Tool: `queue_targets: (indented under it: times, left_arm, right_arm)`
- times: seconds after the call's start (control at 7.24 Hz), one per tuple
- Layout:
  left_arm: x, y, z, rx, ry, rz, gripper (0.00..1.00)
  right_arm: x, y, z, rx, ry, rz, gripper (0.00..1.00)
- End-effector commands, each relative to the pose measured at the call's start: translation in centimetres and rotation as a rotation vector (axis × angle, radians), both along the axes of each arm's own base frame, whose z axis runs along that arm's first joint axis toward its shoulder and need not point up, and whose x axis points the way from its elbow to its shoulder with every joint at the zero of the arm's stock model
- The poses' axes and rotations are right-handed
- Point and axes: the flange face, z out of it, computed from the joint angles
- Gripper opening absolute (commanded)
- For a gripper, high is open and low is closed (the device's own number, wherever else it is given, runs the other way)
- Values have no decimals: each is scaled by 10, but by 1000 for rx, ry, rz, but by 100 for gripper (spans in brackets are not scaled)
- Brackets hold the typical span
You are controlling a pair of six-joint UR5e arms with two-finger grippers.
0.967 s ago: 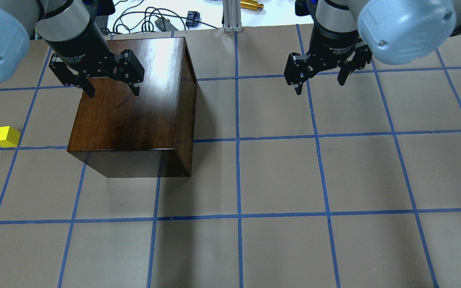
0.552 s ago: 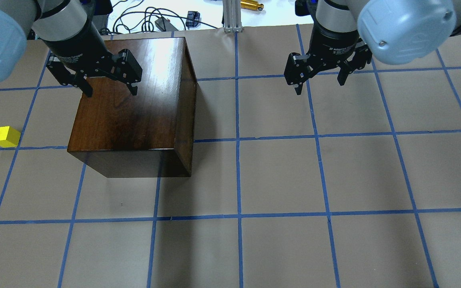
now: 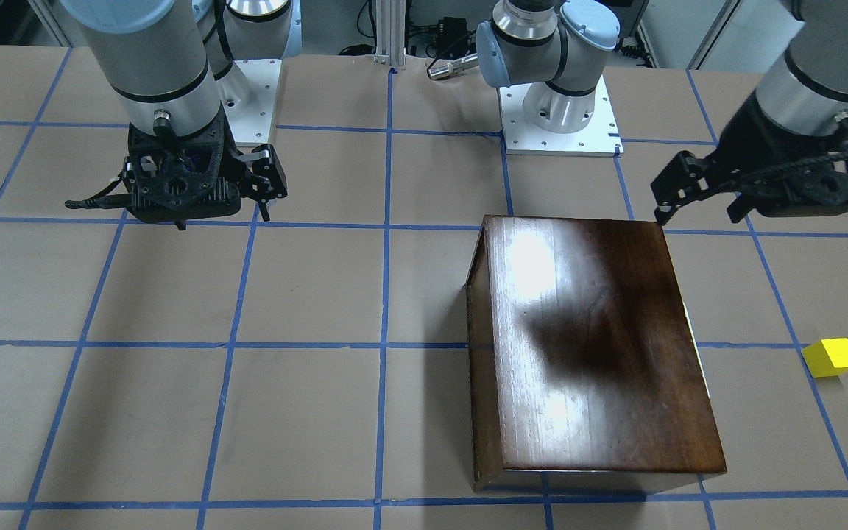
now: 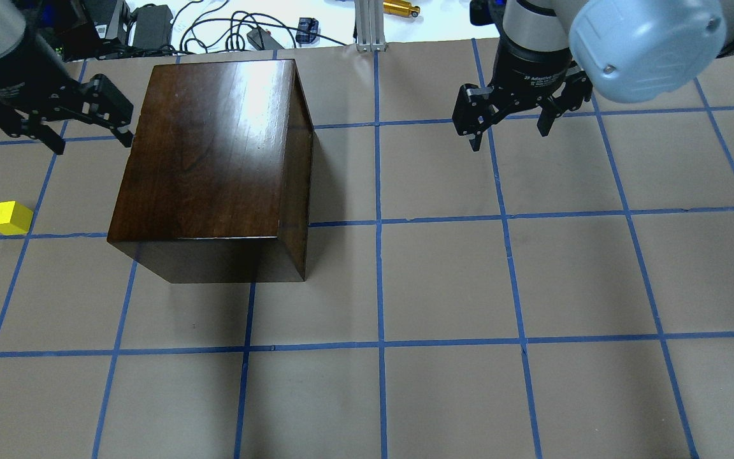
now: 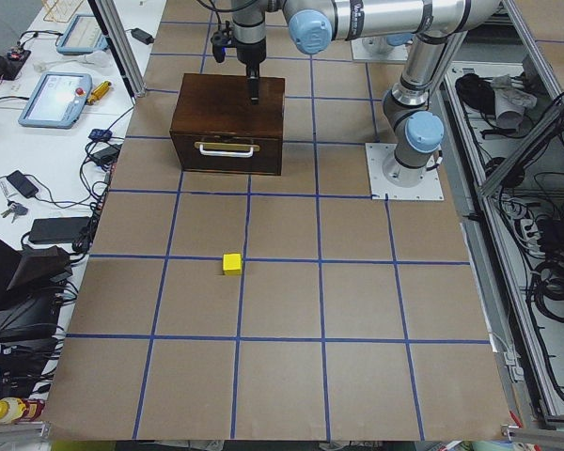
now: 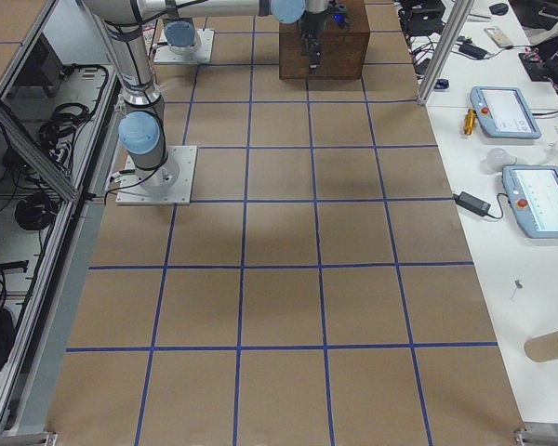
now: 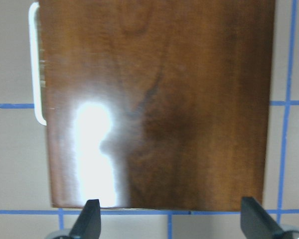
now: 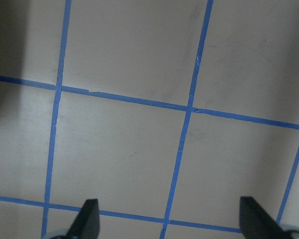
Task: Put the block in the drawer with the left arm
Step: 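Lower the left gripper and grasp the white drawer handle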
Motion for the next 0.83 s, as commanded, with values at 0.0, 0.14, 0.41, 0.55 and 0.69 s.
queue_targets:
  times: [0.0, 0.14, 0.41, 0.55, 0.69]
  left_arm:
    - [107, 1, -26, 39, 24, 94, 100]
    - [138, -1, -33, 50, 29, 140, 100]
    - [177, -6, -56, 59, 38, 182, 100]
    - [181, -14, -68, 57, 64, 174, 100]
    - [177, -26, -84, 27, 170, 176, 100]
  right_arm:
    - [0, 0, 0, 0, 0, 1, 100]
    - [0, 0, 0, 0, 0, -1, 100]
    - [0, 0, 0, 0, 0, 1, 100]
    - [0, 0, 0, 0, 0, 1, 100]
    - [0, 0, 0, 0, 0, 1, 100]
